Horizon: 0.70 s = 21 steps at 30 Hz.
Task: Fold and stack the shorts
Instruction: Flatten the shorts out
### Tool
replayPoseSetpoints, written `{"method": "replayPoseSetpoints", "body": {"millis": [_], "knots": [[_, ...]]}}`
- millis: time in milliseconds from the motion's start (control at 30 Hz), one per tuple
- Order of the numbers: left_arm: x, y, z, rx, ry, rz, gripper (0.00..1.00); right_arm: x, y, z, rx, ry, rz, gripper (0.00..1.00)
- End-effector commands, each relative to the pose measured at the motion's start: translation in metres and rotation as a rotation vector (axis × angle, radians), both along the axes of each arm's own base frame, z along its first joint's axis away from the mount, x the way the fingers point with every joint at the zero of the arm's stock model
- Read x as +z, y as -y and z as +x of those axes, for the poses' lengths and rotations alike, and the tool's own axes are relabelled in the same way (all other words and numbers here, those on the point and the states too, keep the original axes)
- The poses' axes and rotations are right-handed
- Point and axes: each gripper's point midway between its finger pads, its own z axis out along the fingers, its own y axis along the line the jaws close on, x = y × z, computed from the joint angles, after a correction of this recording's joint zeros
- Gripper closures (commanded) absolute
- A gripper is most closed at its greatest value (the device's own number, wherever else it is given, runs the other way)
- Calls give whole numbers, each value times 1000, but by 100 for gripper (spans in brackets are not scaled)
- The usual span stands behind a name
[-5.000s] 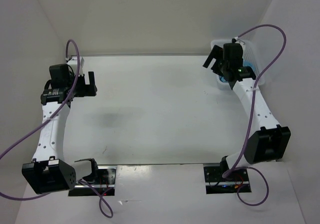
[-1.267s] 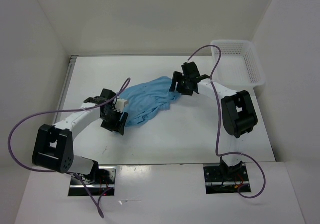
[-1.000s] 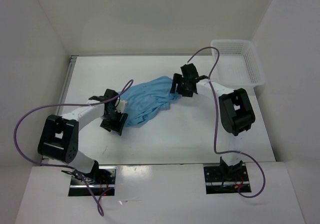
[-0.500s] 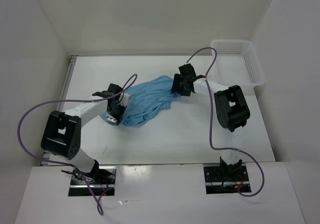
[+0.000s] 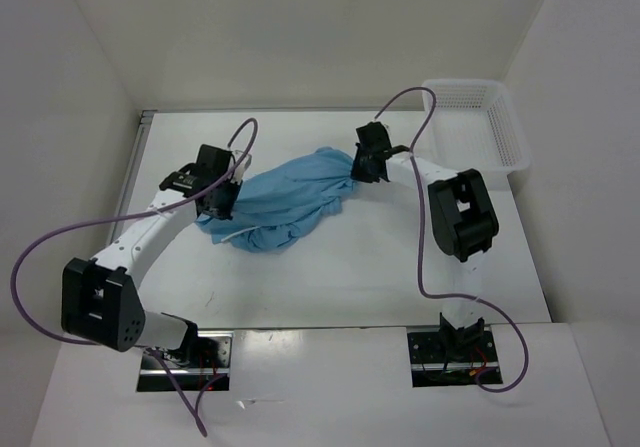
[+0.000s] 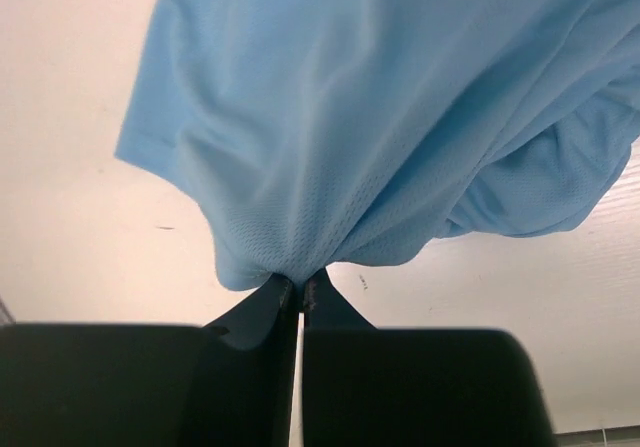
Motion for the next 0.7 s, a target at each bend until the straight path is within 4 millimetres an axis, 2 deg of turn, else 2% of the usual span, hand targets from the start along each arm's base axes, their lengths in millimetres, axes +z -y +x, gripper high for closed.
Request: {"method": "replayPoseSetpoints", "body": {"millis": [0,33,67,100,133,200,233,300,333,367,400,433,467,500,533,600,667], "knots": [[59,-15,17,58,169,11,100,71,9,28,-79,193,1,100],[74,-16,21,67,218,7,100,109,15,24,-87,265,8,100],[98,-20,23,87,295,7,100,130,21,22,-95,315,0,100],[112,-22,23,95,336,4,100,157,28,19,-114,373,-3,100],[138,-24,27,108,407,-7,100,207,36,6,-124,468,25,100],[176,-27,23,122,521,-33,100,257,46,-11,-121,576,36,100],[206,-28,18,126,602,-59,100,303,55,-32,-126,670,71,100],[235,-28,10,122,682,-91,100,348,65,-55,-122,765,86,100],[255,-31,-1,125,740,-109,100,385,75,-79,-125,843,110,100],[277,-31,-8,120,800,-133,100,402,83,-92,-141,875,119,100],[291,-36,-16,130,839,-142,100,417,89,-104,-133,914,108,100],[311,-39,-29,132,896,-159,100,439,94,-119,-127,961,122,100],[323,-38,-37,123,930,-176,100,465,103,-145,-125,1033,149,100],[346,-40,-48,116,988,-198,100,479,104,-160,-91,1075,150,100],[361,-42,-60,118,1034,-212,100,500,105,-177,-76,1127,183,100],[386,-35,-81,56,1102,-265,100,534,114,-216,-36,1213,207,100],[412,-30,-102,-2,1177,-312,100,557,117,-247,12,1289,239,100]]}}
